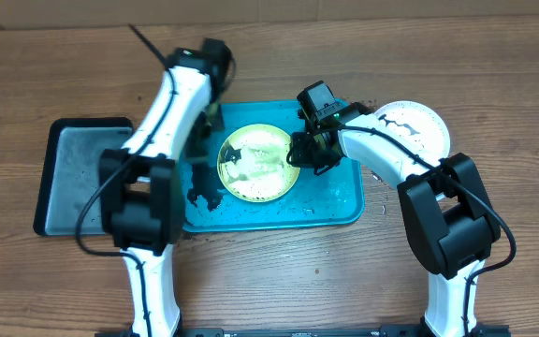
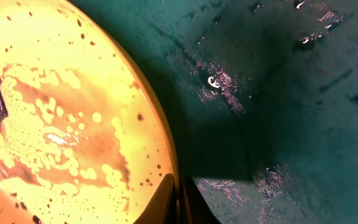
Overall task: Clean dirty plates on tray and stack at the side
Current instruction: 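Return the sponge to the black tray with the left gripper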
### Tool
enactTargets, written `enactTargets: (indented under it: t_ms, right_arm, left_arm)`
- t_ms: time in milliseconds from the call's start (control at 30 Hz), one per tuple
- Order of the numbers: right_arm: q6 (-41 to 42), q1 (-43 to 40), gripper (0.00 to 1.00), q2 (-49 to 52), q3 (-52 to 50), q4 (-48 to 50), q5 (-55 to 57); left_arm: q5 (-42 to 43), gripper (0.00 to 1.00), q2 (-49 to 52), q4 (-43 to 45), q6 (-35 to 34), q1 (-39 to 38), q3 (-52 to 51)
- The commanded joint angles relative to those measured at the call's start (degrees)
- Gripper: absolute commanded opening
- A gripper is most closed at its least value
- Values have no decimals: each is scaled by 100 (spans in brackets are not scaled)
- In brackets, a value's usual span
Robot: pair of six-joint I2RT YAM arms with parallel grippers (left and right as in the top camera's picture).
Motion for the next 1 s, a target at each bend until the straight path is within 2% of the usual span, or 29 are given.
enactTargets:
  t_ms: [0,167,333,400,500,700,867,900,933,967]
  right_arm:
    - [-31,-33,4,13,50,-146,-109]
    - [-37,33,4,-48,313,-452,-109]
    - [-35,413,4,-138,426,-426,-85]
    - [-35,570,4,-138,426,-385,-7]
    - [-35,734,4,-138,426,-404,179]
    - [-9,820,4,-151,463,-507,238]
    - [-9,820,4,-326,658,-691,262]
    - [-11,820,4,-369,708,-743,299]
    - [-11,820,4,-428,791,-841,398]
    - [-11,820,4,-474,863,-933,496]
  left_arm:
    - [363,4,-835,-33,-240,463,435]
    - [708,4,-1290,103,-240,1493,442]
    - [835,4,-1064,-293,-173,2651,210]
    - [859,4,-953,-192,-175,2970,13]
    - [901,4,-850,44,-175,3329,-297]
    - [1532,6,-809,586,-173,3729,-815]
    - [1696,23,-807,802,-173,3790,-927]
    - [1718,32,-807,820,-173,3790,-927]
    - [1718,49,-807,831,-173,3781,-927]
    - [1720,72,-807,846,-173,3775,-927]
